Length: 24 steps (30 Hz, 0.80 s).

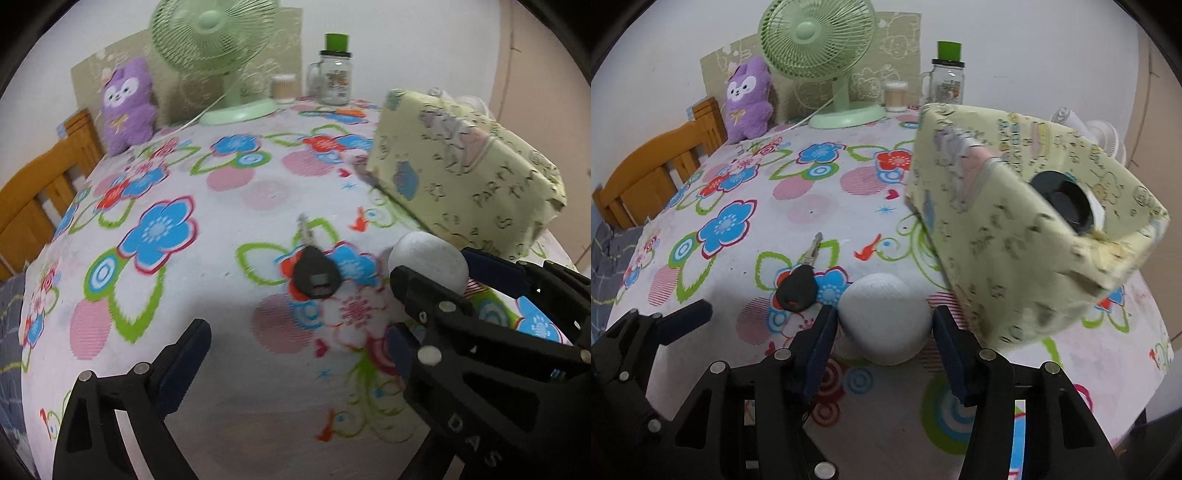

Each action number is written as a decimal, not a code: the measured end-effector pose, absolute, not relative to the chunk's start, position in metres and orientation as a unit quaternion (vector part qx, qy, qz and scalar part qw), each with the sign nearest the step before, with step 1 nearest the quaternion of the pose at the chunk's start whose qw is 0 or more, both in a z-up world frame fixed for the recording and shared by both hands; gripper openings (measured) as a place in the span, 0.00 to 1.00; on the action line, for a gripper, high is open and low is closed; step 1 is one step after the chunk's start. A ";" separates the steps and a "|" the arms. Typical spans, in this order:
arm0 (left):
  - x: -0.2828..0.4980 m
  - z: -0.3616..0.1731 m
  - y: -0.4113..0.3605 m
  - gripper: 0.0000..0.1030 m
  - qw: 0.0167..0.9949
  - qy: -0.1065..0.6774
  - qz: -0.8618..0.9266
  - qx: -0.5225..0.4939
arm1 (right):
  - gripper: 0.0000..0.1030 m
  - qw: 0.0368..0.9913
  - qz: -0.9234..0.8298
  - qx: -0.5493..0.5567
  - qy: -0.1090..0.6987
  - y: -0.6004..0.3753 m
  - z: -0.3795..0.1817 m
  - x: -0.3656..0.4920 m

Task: Organize rigid objects
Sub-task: 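Move the right tool to the white round case and grasp it, then hold the white case in the right tool while the left tool grasps the black car key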

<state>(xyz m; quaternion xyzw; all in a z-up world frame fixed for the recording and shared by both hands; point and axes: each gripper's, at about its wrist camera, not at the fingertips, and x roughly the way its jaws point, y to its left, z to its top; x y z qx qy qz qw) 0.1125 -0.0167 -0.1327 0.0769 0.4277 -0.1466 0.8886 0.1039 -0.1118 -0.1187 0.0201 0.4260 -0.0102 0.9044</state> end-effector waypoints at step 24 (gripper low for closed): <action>0.136 -0.132 -0.038 0.36 0.884 0.424 -0.184 0.072 | 0.55 0.900 -0.022 0.094 0.425 -0.137 -0.109 0.098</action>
